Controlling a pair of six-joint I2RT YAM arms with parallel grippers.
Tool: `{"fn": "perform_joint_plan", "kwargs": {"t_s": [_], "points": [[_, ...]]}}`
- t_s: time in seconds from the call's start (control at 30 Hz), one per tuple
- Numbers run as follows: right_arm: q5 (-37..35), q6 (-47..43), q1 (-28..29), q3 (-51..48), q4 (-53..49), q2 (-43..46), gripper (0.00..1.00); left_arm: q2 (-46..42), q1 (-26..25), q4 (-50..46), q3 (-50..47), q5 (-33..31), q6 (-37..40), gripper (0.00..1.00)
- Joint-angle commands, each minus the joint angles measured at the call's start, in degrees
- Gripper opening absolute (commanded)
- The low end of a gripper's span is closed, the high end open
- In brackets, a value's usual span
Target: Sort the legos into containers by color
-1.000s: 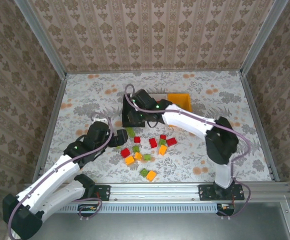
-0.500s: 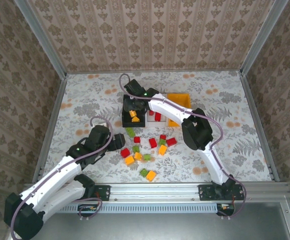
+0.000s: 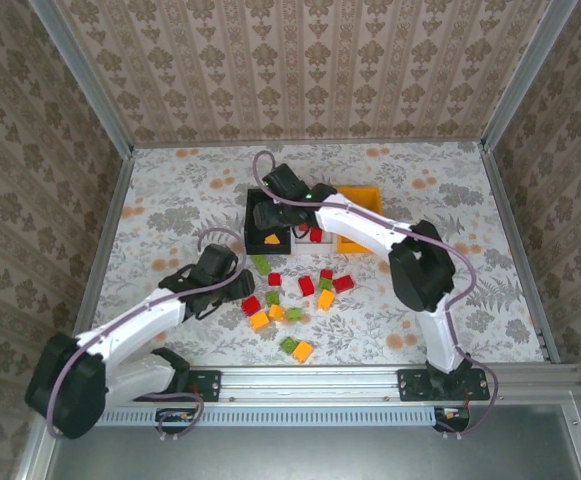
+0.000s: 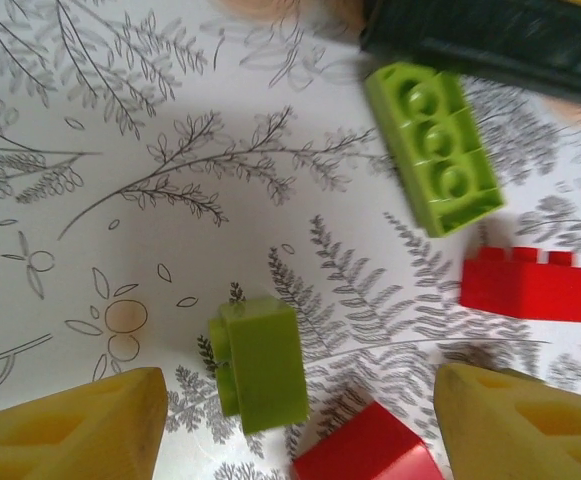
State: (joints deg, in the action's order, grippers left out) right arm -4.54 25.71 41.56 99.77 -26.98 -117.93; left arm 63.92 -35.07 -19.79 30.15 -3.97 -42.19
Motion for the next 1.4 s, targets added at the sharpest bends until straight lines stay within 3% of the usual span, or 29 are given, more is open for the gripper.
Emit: {"fn": "perform_joint_plan", "kwargs": {"t_s": [0.0, 0.2, 0.43, 0.53, 0.7, 0.83, 1.1, 1.37], "points": [[-0.3, 1.0, 0.3, -6.0, 5.1, 7.1, 0.71, 4.5, 1.1, 2.2, 1.1, -1.4, 2.0, 0.68], [-0.3, 2.0, 0.3, -15.0, 8.5, 14.3, 0.71, 8.7, 2.1, 4.9, 0.6, -2.0, 2.6, 0.48], [-2.8, 3.1, -0.1, -23.3, 9.7, 21.2, 0.71, 7.8, 2.0, 4.3, 0.5, -1.4, 2.9, 0.18], [-3.3, 4.4, -1.2, -29.1, 10.7, 25.6, 0.71, 6.6, 1.7, 2.6, 1.6, -0.9, 3.3, 0.11], [-4.5, 5.8, -3.5, -39.0, 11.9, 34.0, 0.71, 4.9, -1.3, 0.7, 7.1, -0.5, 4.6, 0.11], [-6.1, 7.7, -5.4, -46.8, 10.7, 41.2, 0.71, 8.7, -5.7, 1.4, 15.8, -0.6, 6.5, 0.13], [-11.7, 10.6, -8.2, -58.6, 7.8, 53.4, 0.72, 28.0, -10.3, 3.8, 39.5, 3.4, 12.5, 0.13], [-13.4, 12.0, -9.6, -63.5, 3.5, 60.9, 0.73, 49.0, -12.0, 1.8, 65.9, 10.2, 17.0, 0.14]]}}
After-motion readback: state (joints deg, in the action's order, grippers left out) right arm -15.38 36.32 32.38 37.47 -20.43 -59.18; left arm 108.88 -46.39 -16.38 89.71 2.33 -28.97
